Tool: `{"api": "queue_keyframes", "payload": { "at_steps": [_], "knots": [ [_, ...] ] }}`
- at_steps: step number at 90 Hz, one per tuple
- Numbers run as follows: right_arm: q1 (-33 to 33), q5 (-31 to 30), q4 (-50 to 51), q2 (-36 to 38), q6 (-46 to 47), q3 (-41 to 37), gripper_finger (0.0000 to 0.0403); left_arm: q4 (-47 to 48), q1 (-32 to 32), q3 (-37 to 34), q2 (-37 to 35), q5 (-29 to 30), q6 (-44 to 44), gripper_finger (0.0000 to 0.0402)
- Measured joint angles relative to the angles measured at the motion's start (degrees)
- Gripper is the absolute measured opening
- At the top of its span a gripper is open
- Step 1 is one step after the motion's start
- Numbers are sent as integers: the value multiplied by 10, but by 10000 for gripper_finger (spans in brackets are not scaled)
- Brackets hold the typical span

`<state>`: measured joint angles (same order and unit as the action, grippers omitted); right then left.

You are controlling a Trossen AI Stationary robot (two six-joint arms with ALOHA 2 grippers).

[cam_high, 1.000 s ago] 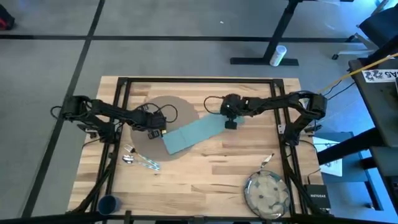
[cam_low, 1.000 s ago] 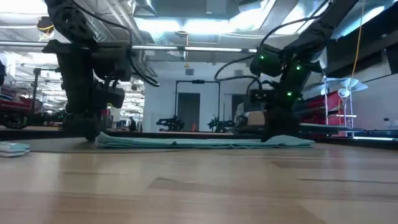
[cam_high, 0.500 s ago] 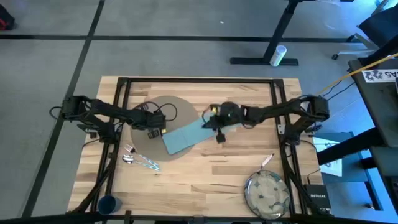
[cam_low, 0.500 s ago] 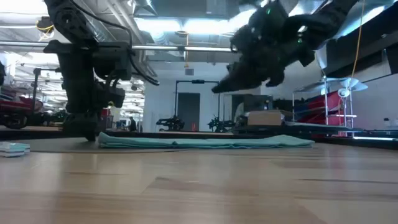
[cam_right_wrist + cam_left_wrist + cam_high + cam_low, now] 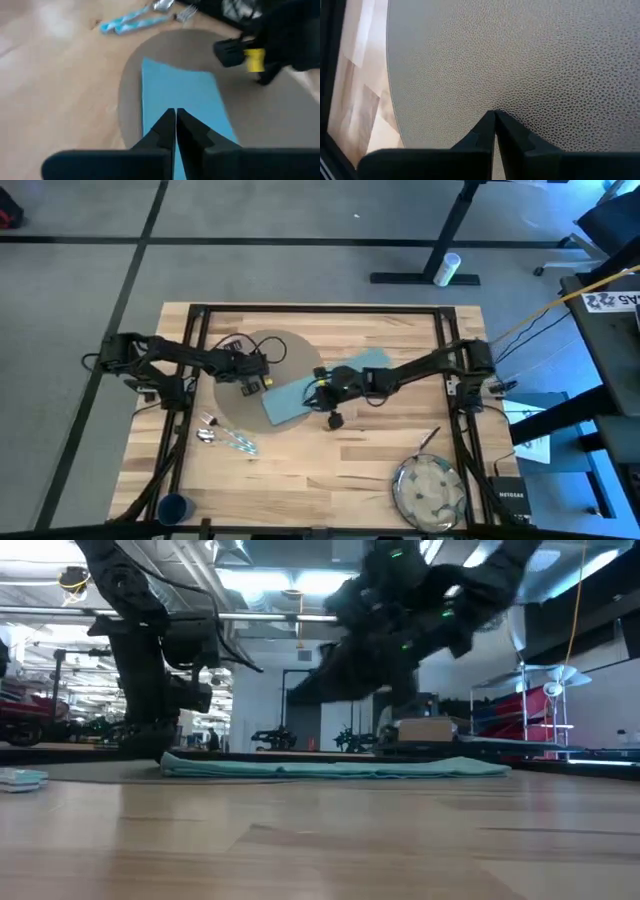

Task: Set table place
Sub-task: Fold the blue table napkin

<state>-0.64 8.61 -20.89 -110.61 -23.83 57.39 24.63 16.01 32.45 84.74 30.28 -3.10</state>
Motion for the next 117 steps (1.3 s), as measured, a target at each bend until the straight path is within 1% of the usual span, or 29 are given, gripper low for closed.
{"api": "queue_keyframes", "payload": {
  "at_steps": [15, 23, 32, 47, 74, 86, 107, 117],
  "knots": [
    [-1, -44, 79, -61, -14, 90, 0, -15, 24, 0, 0, -1, 20, 0],
    [-1, -46, 105, -85, -22, 126, 0, -17, 35, 0, 0, 0, 25, 0],
    [-1, -41, 116, -103, -24, 146, 0, -19, 44, 0, 0, 0, 32, 0],
    [0, -16, 134, -118, -22, 150, 0, -31, 57, -1, 0, 1, 33, 0],
    [21, -2, 201, -118, -21, 152, 0, -43, 89, -1, 0, -5, 39, 0],
    [37, 40, 233, -115, -21, 152, 0, -44, 106, 0, 0, -10, 47, 0],
    [60, 104, 325, -102, -30, 152, 0, -43, 128, 0, 0, -12, 54, 0],
    [74, 117, 387, -87, -52, 152, 0, -43, 133, -1, 0, -14, 56, 0]
  ]
}}
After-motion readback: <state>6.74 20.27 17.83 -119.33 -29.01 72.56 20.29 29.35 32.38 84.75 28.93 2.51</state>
